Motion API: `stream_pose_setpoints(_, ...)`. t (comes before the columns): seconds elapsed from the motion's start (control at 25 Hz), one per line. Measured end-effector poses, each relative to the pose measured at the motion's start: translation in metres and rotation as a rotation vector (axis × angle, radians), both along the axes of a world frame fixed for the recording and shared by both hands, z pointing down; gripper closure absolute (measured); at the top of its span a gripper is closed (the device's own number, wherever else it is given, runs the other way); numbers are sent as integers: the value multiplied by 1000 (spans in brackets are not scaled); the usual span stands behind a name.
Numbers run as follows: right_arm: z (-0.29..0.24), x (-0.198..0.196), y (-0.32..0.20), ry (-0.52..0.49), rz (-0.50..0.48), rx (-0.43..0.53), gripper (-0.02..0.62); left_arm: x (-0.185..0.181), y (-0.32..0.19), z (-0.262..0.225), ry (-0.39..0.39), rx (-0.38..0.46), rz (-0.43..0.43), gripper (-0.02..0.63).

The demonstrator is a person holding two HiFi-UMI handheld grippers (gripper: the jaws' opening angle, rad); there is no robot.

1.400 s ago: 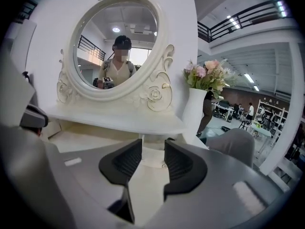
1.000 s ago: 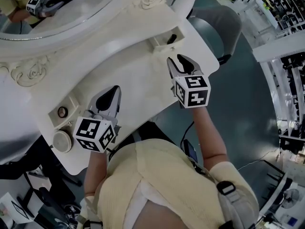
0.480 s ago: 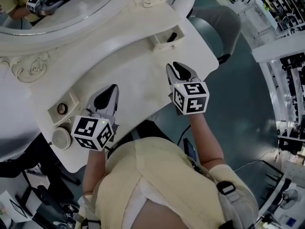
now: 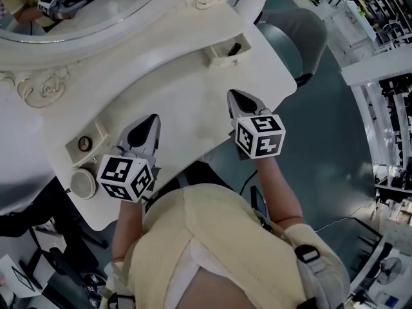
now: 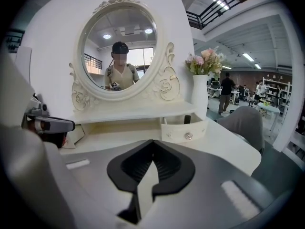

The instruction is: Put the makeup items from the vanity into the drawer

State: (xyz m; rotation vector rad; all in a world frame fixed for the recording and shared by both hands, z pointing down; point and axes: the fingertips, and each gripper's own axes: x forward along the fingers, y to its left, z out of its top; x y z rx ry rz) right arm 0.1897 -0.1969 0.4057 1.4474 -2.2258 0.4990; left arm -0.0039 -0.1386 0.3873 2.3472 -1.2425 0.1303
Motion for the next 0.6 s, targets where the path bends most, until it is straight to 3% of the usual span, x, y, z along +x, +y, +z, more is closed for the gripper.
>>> stream_pose_setpoints(0.6, 3, -1, 6, -4, -28, -14, 594, -7, 0, 3, -7, -4, -22, 607)
